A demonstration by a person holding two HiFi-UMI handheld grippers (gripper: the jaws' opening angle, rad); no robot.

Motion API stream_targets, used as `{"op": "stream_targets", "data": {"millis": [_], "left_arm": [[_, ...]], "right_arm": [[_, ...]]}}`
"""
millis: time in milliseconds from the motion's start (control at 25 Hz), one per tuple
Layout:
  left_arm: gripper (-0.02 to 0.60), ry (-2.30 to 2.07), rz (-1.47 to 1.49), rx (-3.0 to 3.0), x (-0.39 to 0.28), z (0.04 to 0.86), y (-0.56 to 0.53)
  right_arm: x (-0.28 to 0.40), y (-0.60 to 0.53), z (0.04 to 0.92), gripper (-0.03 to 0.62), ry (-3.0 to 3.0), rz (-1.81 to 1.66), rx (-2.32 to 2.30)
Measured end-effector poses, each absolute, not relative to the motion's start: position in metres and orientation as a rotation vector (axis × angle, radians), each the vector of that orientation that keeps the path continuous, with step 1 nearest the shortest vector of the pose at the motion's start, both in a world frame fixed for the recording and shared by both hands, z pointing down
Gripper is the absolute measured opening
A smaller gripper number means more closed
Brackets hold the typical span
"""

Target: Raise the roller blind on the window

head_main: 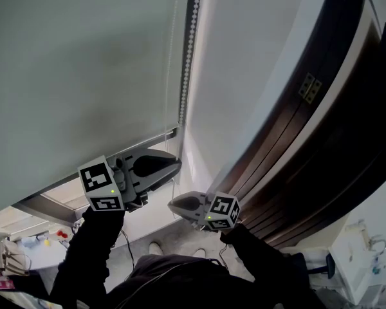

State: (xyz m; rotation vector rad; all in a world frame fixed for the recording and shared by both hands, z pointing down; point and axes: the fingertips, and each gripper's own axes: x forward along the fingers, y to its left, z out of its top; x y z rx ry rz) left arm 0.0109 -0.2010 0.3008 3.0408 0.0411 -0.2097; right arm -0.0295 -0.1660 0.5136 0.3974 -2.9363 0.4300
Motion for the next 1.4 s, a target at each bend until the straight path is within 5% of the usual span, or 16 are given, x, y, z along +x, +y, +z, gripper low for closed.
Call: {"op": "stream_targets", "data": {"millis": [280,400,600,1000,1280,1400], "left_arm": [[0.008,-0.047,-0.207,3.088,0.004,0.305,-0.203],[0.008,-0.056,-0.184,3.070,0.005,0.325,-0.207],[0.006,-0.099,-0.070,2.993,0.012,0.398,-0.209],[0.006,-0.062,0.148,2.814,0.026,0.553,-0.162],[0.006,-0.109,0.164,2.813,0.015,0.586,-0.159],[0.006,-0.130,0.154,2.809,0.015,0.587,-0.156]], "right_arm": [[-0.020,-0.166,0.510,0.014,-2.919,0.375,0.389],[-0.009,-0.170,0.483,0.174,-3.002,0.464,0.350],[0.020,-0.187,0.397,0.227,-3.181,0.369,0.401],[0.015,-0.207,0.303,0.224,-3.226,0.113,0.472],[0.007,-0.208,0.288,0.024,-3.186,0.092,0.463],[0.006,-0.208,0.289,0.008,-3.199,0.139,0.443]]}}
